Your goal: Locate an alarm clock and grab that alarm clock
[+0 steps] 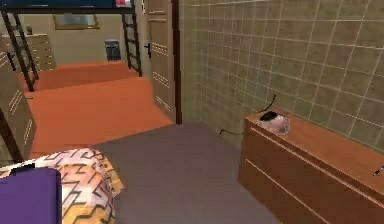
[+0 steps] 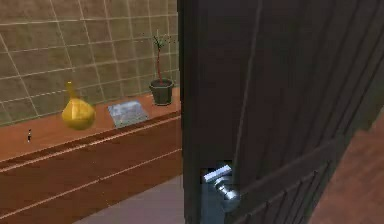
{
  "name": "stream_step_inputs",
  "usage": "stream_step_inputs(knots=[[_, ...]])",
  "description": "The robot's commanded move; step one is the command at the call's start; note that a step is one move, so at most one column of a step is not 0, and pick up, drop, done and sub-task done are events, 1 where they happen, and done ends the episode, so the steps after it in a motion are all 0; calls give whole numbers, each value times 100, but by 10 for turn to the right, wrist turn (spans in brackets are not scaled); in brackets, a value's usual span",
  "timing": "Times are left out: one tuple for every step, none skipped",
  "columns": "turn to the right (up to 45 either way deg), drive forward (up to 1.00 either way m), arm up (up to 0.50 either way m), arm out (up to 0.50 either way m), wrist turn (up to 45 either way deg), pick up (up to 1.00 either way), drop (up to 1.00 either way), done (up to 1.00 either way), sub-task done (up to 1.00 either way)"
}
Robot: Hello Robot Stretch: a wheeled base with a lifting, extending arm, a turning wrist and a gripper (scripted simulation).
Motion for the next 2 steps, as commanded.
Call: stream_step_inputs(knots=[[-450, 0, 0, 0, 0, 0, 0, 0, 0], [-450, 0, 0, 0, 0, 0, 0, 0, 0]])
